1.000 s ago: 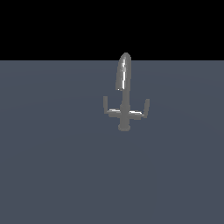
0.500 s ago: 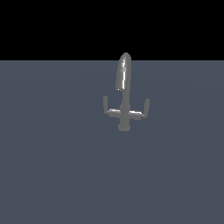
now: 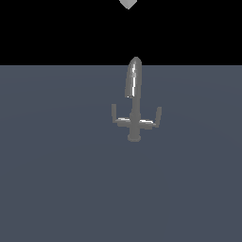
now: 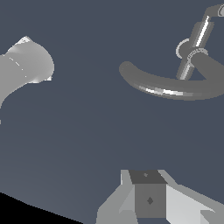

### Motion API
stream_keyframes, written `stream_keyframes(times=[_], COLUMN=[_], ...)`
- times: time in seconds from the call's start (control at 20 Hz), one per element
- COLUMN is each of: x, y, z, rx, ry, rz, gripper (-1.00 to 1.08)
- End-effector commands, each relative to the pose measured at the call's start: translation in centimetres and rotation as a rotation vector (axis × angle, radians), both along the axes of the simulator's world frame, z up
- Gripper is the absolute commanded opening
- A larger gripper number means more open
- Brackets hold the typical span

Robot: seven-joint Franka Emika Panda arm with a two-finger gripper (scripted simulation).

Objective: Turn on the faucet by rotating a designated handle.

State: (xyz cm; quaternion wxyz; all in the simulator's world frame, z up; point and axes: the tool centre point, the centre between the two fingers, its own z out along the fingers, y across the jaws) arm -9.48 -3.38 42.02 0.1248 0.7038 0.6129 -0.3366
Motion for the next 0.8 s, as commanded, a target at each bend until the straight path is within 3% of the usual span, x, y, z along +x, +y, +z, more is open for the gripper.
stream_keyframes(times=[0.0,0.75], x=[0.9,6.0], y=[0.0,0.6], z=[-0.6,-5.0], rx=[-0.008,-0.037], ry=[0.059,0.428], rz=[0.064,0.408], gripper=[-1.0,-1.0])
